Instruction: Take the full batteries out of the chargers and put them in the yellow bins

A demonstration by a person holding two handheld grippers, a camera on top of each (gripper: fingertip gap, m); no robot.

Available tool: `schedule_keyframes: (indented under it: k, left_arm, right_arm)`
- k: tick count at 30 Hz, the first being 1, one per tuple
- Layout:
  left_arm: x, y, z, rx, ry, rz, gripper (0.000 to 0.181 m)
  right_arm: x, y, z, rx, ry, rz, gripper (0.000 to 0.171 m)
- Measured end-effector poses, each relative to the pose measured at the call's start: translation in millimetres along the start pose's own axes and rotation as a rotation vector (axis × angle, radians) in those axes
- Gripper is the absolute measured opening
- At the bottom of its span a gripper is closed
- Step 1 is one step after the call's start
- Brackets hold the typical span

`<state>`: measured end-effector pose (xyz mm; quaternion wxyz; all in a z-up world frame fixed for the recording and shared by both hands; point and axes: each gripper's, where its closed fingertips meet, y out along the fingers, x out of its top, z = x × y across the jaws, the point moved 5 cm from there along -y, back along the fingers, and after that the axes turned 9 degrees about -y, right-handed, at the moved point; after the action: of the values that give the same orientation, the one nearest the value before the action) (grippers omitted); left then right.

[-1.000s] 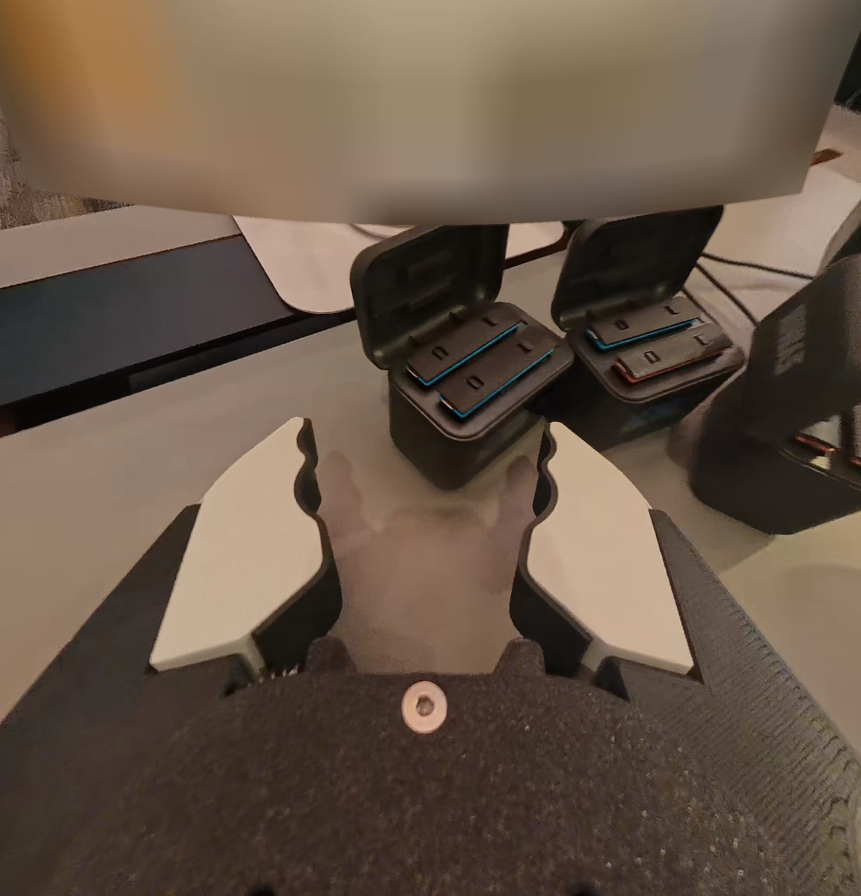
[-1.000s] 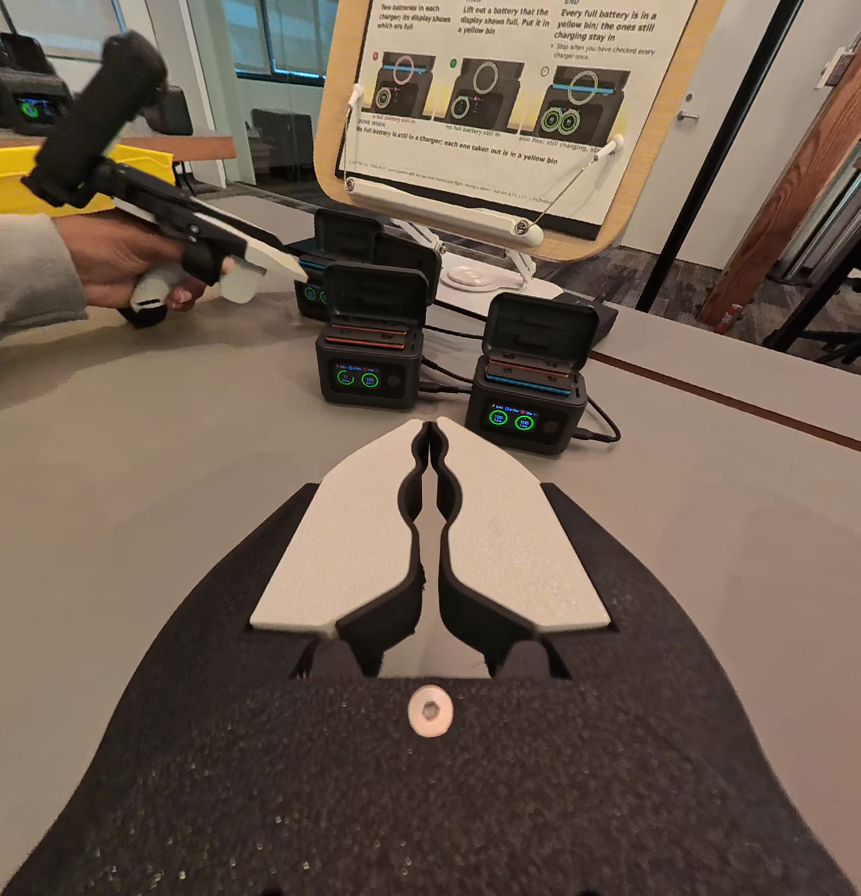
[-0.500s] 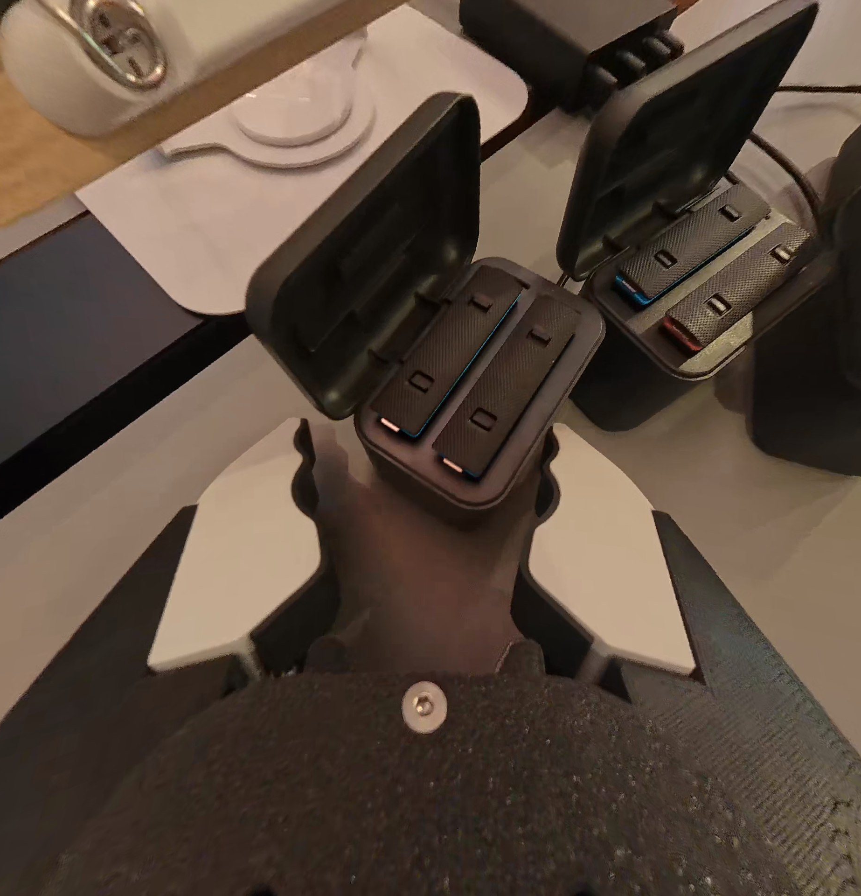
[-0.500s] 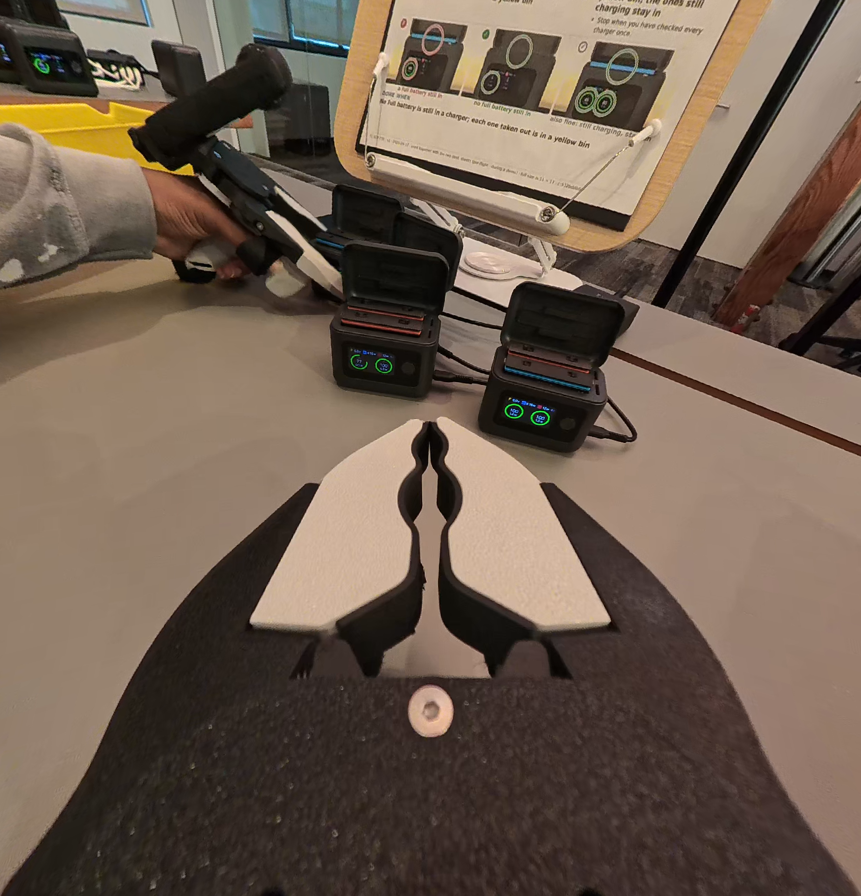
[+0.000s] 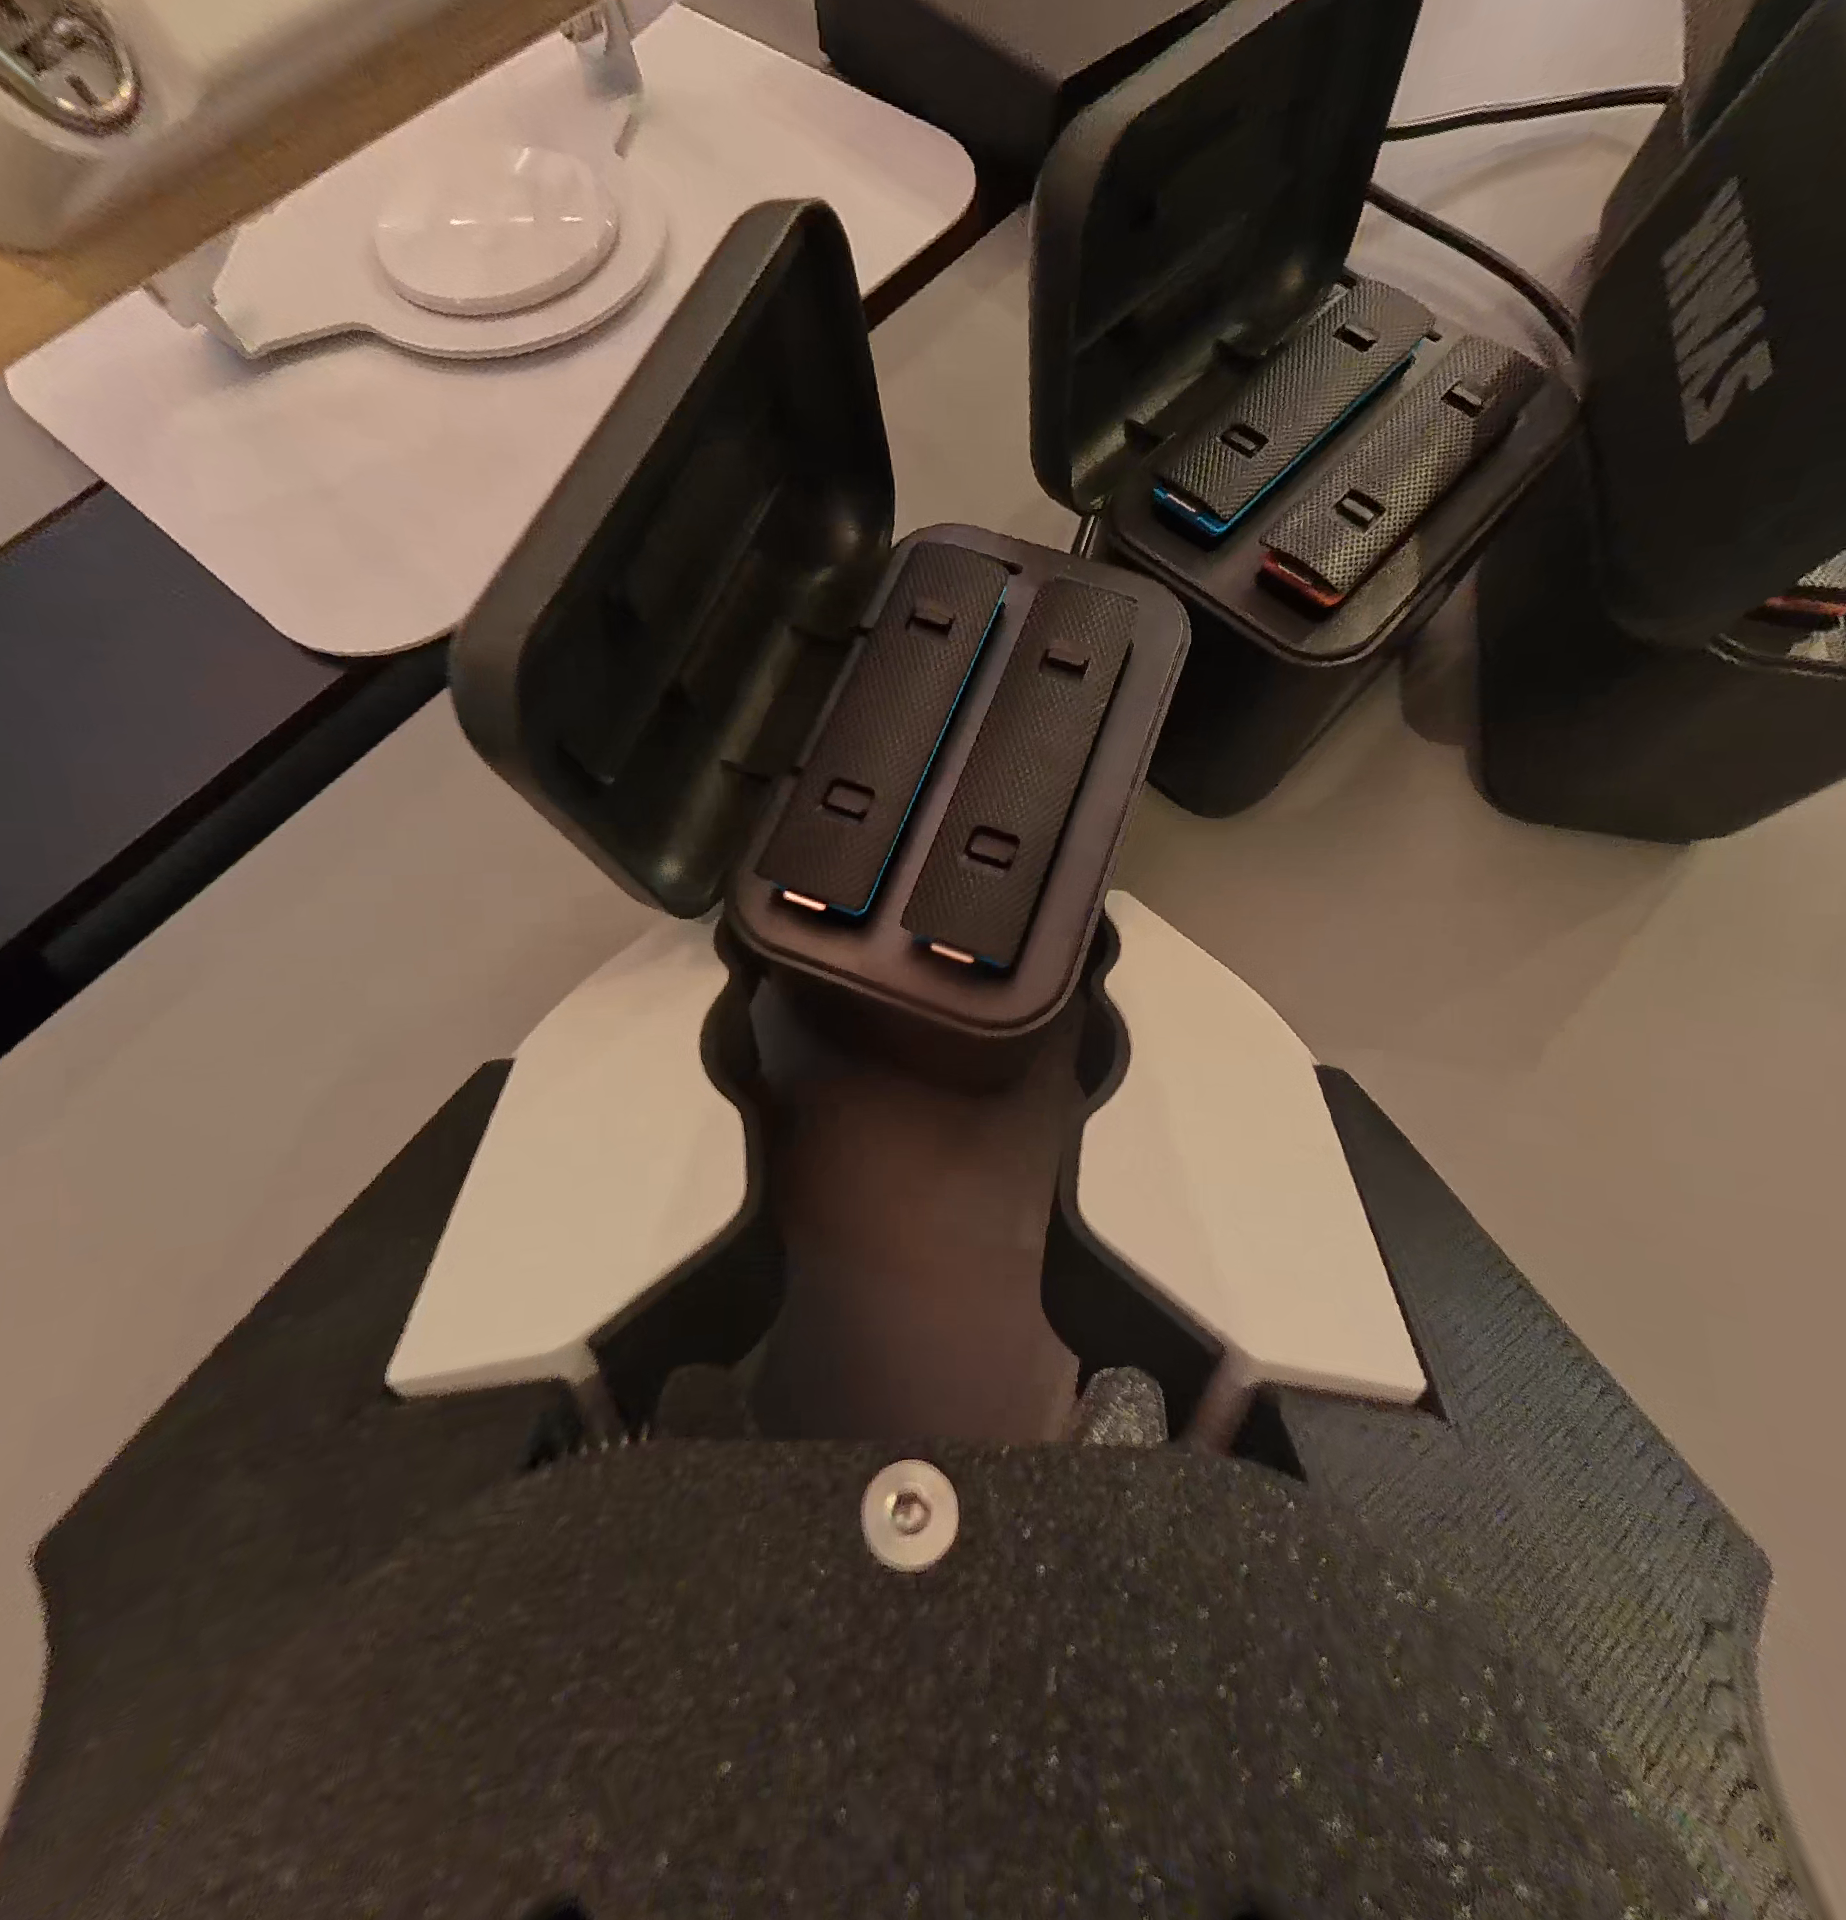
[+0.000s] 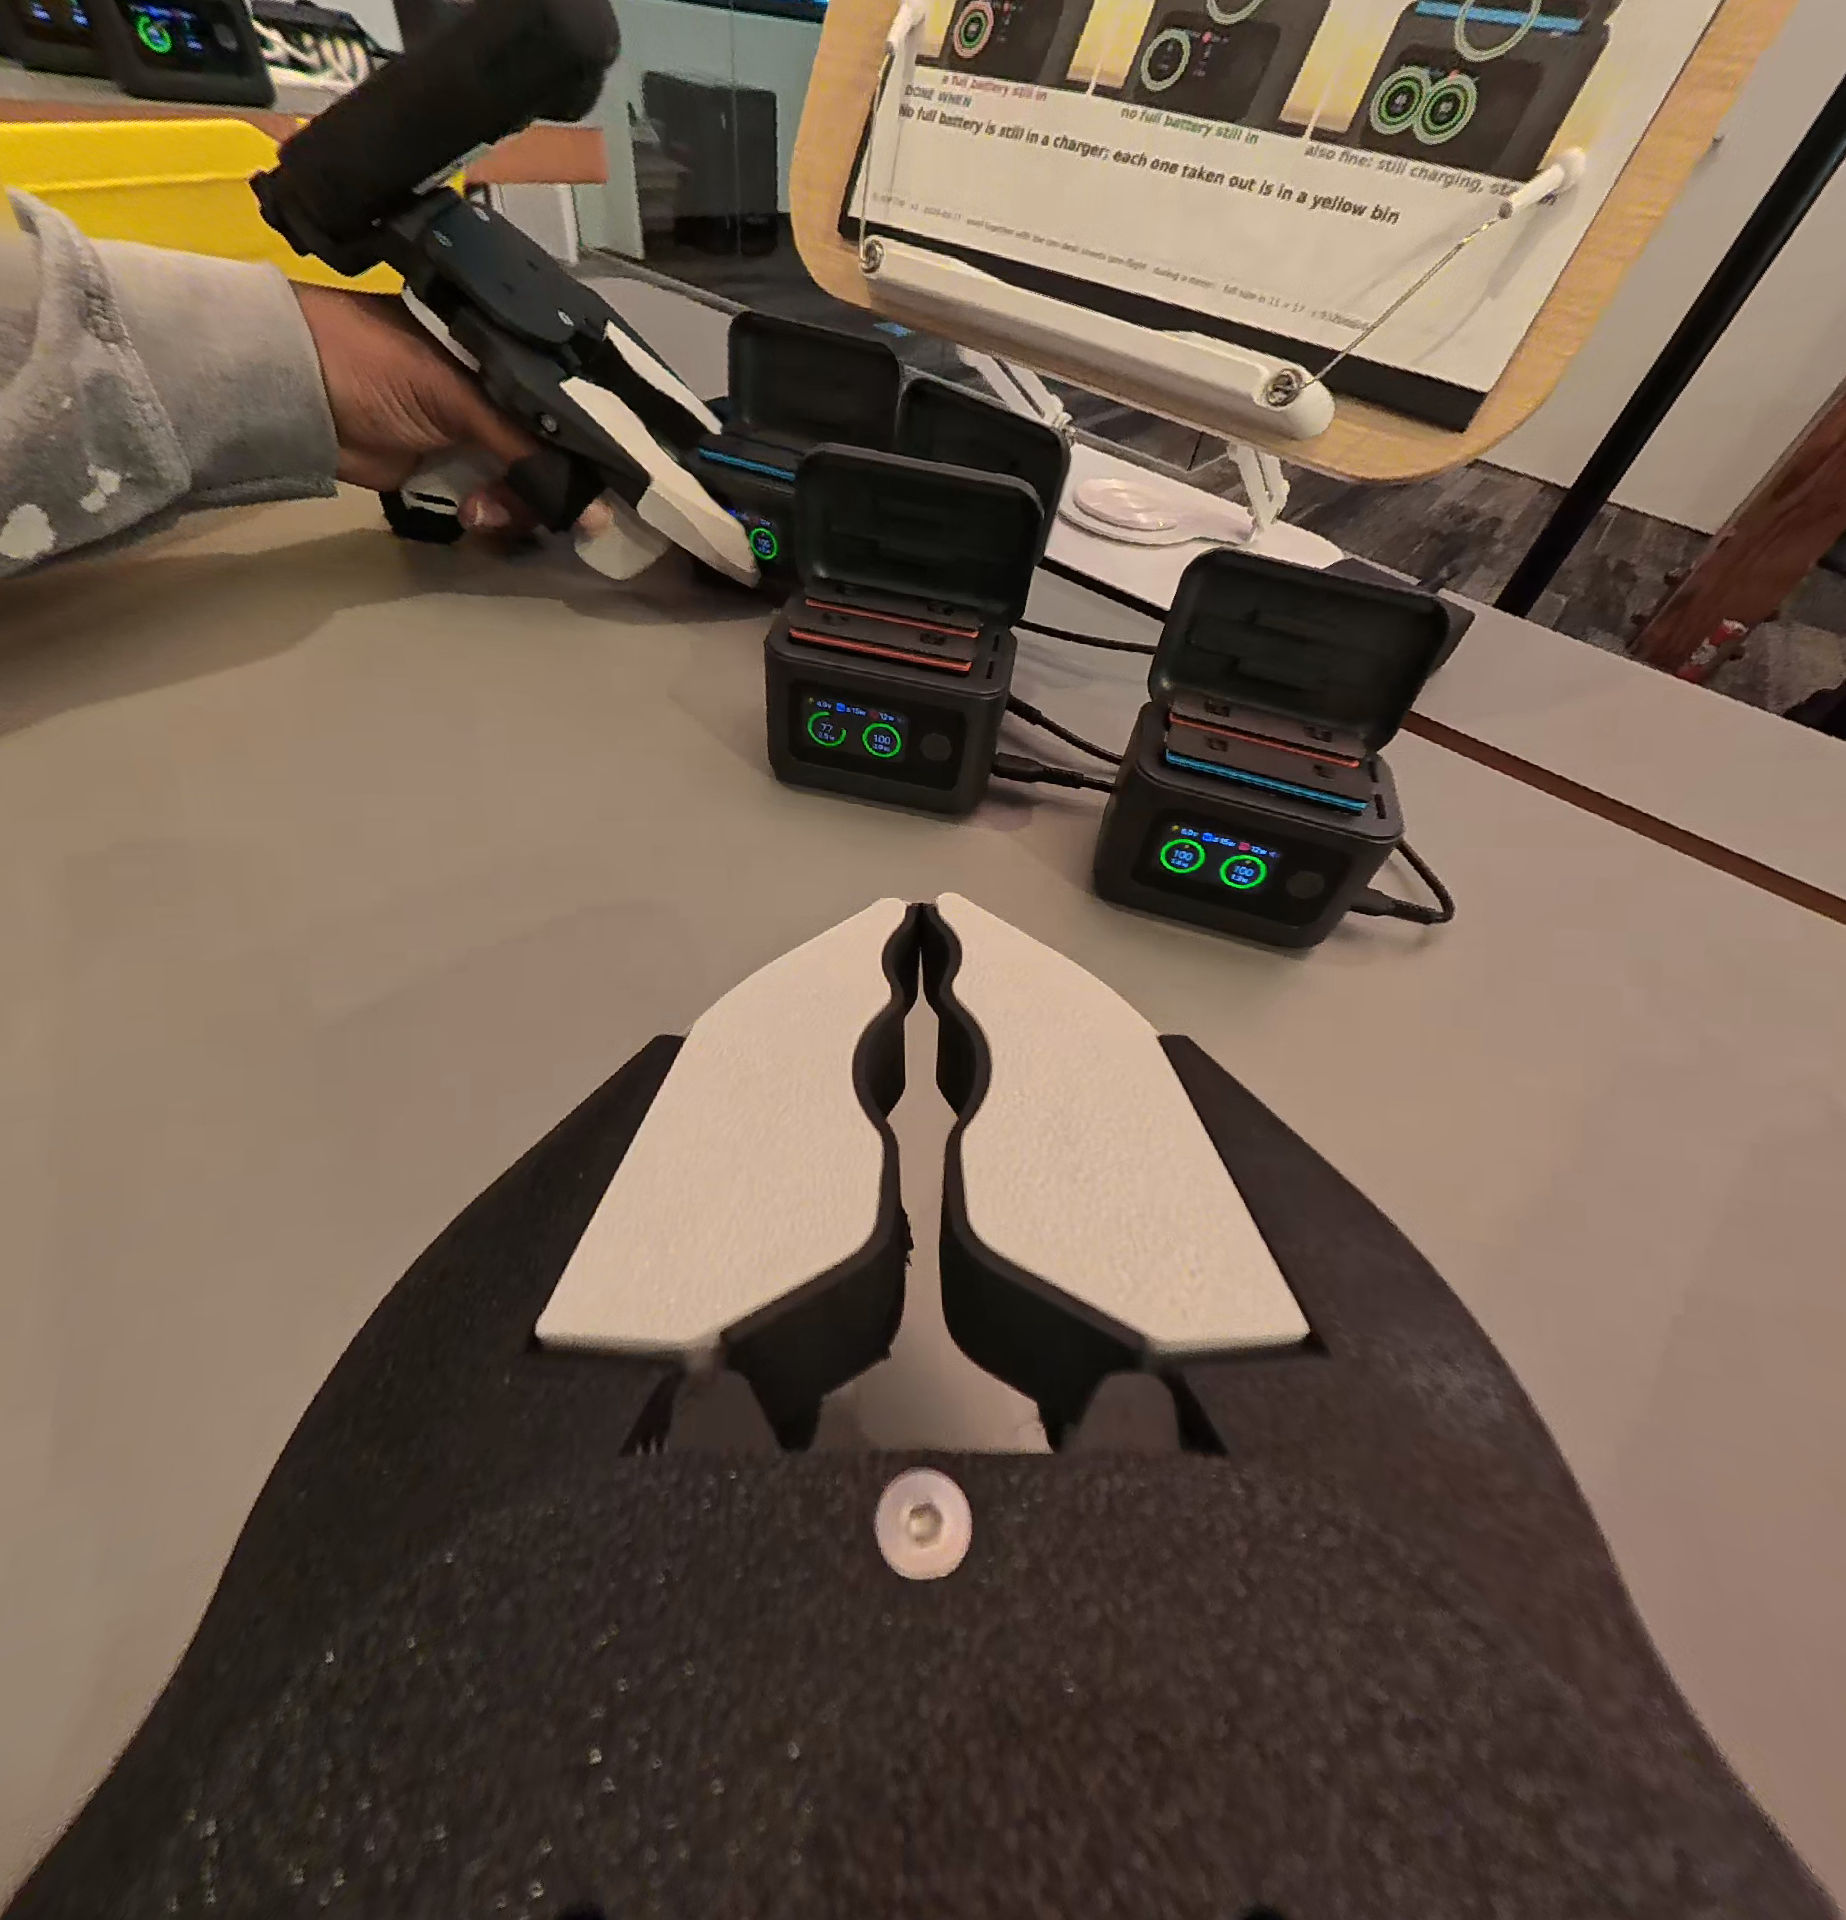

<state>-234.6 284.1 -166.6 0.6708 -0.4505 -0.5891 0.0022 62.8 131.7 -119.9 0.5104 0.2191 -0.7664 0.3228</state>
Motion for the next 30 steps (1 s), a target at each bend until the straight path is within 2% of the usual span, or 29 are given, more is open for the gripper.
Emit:
schedule_keyframes:
  k: [12,23,30]
  left_arm:
    - [2,-4,13,-0.147,0.092,0.111,0.057]
    - [13,2,32,-0.121,0.136,0.184,0.058]
    - [12,-15,36,-0.061,0.134,0.166,0.058]
  right_arm:
    - [-2,2,5,0.047,-0.007,0.014,0.0]
    - [-3,4,10,0.092,-0.002,0.023,0.0]
    - [-4,5,13,0.111,-0.006,0.027,0.0]
